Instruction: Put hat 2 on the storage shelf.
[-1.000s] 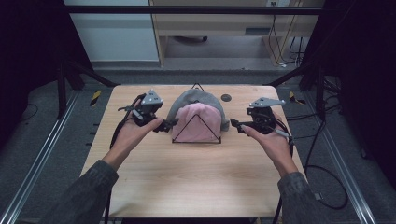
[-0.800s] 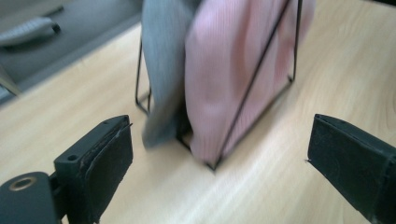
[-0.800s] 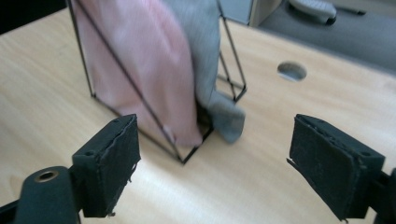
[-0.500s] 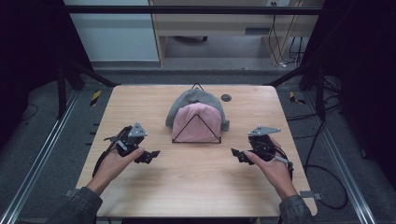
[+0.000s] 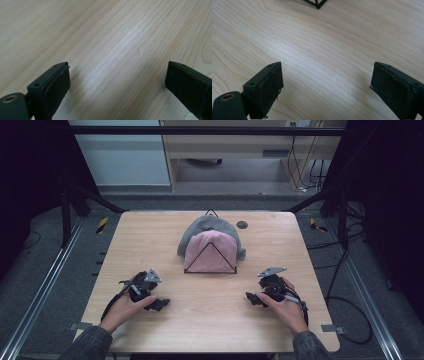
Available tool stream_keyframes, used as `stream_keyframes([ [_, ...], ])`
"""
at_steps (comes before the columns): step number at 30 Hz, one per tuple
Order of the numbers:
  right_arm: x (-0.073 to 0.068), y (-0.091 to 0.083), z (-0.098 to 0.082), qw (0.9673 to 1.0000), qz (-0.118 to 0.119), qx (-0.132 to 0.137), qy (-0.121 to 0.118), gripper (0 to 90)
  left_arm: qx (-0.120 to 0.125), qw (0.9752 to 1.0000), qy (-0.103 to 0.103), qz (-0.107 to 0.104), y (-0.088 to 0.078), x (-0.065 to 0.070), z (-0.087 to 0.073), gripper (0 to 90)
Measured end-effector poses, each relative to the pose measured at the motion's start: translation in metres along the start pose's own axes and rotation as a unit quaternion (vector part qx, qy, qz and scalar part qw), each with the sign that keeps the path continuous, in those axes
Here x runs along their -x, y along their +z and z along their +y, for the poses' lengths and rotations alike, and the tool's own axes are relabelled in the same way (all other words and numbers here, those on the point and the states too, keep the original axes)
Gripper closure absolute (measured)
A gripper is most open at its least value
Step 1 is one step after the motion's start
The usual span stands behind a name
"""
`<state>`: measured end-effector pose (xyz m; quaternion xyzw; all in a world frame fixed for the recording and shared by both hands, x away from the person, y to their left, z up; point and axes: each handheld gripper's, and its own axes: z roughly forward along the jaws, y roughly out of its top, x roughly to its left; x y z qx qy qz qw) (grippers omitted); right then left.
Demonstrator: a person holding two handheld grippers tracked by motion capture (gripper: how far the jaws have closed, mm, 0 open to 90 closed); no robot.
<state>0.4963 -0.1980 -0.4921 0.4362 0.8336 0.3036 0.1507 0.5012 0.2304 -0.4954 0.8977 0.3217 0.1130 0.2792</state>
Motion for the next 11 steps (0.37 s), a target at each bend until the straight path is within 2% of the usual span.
stream_keyframes([
  [2,-0.001,0.004,-0.003,0.9999,-0.005,-0.013,-0.006,10.1,0.008,1.0000,-0.003,0.001,0.000,0.000,-0.002,0.3],
  [5,-0.003,0.004,-0.005,0.9999,-0.007,-0.012,-0.006,8.5,0.023,0.9997,-0.007,0.000,0.001,-0.001,-0.005,0.0],
  [9,-0.005,0.005,-0.010,0.9999,-0.008,0.004,-0.009,5.3,0.023,0.9997,-0.006,0.001,0.000,-0.001,-0.006,0.0],
  [11,-0.006,0.005,-0.013,0.9998,-0.010,0.016,-0.004,5.2,0.023,0.9997,-0.004,0.000,0.000,-0.001,-0.006,0.0],
])
